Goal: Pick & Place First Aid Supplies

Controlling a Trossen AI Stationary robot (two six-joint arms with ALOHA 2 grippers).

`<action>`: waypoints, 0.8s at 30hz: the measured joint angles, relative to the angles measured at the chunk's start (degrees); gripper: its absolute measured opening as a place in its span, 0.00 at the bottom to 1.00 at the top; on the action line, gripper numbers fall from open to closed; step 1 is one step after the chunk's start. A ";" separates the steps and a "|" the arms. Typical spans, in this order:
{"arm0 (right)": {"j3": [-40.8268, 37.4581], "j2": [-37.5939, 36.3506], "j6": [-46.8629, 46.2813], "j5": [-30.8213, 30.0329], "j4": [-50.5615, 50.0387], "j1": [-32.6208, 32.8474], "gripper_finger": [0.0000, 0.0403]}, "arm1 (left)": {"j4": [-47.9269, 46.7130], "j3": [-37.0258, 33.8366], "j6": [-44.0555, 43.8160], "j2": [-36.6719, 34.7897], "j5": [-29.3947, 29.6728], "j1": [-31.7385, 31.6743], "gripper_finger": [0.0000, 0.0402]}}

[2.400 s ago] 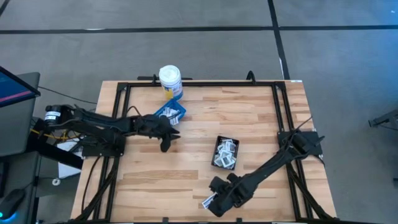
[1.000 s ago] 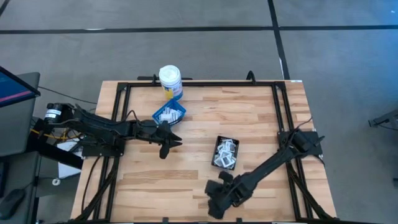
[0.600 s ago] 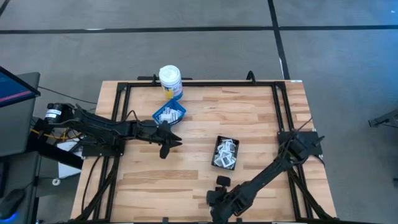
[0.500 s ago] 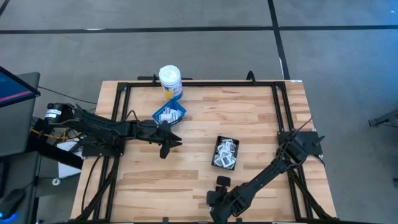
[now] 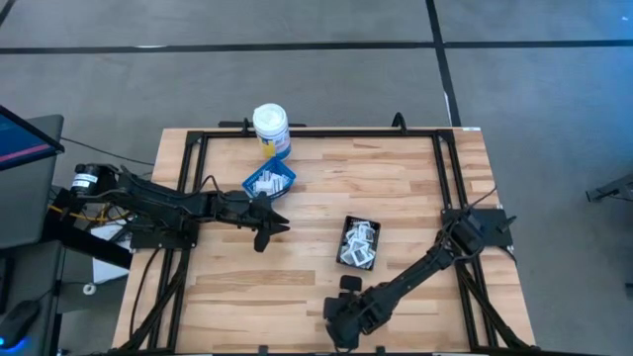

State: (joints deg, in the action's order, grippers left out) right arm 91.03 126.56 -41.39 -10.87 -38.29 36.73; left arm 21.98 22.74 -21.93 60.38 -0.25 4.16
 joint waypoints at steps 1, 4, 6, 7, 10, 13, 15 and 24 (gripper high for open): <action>-0.06 0.00 0.03 0.46 -0.04 -0.23 0.23 | -0.02 0.00 0.00 0.00 0.00 0.00 0.28; -0.07 0.07 1.14 0.68 0.04 -0.61 0.09 | -0.02 0.00 0.00 0.00 0.00 0.00 0.28; -0.11 0.13 1.45 -1.26 0.10 -0.59 0.03 | -0.02 0.00 0.00 0.00 0.00 0.00 0.28; -0.08 0.07 1.13 -3.52 0.04 -0.57 0.02 | -0.02 0.00 0.00 0.00 0.00 0.00 0.28; 1.11 0.24 1.30 -9.08 -2.30 -0.38 0.06 | -0.02 0.00 0.00 0.00 0.00 0.00 0.28; 4.07 0.52 1.44 -16.95 -8.80 -0.58 0.08 | -0.02 0.00 -0.10 0.00 0.04 0.41 0.28; 6.16 0.30 0.40 -25.95 -12.47 -1.05 0.07 | 0.02 0.00 -1.24 0.00 -0.01 1.11 0.28; 12.67 0.26 4.45 -51.29 -16.40 -7.99 0.03 | 2.72 0.00 -2.52 0.02 0.93 5.33 0.28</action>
State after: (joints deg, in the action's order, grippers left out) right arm 103.70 126.82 -36.94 -62.15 -54.69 28.74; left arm 24.70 22.74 -24.46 60.40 0.68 9.50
